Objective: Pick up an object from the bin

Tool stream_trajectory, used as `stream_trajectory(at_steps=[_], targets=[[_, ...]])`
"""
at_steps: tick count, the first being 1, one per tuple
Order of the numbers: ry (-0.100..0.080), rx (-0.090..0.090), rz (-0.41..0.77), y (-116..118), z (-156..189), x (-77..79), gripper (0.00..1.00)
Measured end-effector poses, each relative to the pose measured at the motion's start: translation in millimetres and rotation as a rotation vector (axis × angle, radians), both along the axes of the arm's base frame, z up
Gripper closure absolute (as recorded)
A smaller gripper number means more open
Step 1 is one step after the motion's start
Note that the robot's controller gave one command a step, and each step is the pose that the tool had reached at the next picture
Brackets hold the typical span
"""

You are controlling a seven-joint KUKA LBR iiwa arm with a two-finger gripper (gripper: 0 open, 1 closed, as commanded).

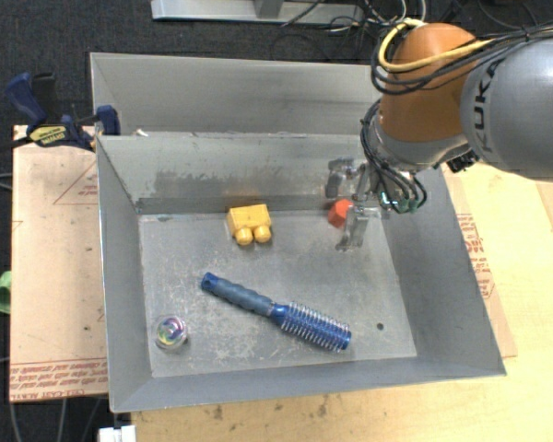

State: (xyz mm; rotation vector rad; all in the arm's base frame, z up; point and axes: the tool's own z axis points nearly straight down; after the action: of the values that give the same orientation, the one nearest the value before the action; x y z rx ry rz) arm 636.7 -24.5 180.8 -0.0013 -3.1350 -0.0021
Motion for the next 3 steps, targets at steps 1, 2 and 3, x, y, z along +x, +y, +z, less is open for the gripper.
stream_trajectory(at_steps=[1, 2, 3], targets=[[0.0, 0.003, -0.075, 73, -48, -43.0, 0.0], [-0.007, -0.001, -0.08, 67, -45, -40.2, 1.0], [-0.018, -0.001, -0.088, 43, 36, -56.8, 1.0]])
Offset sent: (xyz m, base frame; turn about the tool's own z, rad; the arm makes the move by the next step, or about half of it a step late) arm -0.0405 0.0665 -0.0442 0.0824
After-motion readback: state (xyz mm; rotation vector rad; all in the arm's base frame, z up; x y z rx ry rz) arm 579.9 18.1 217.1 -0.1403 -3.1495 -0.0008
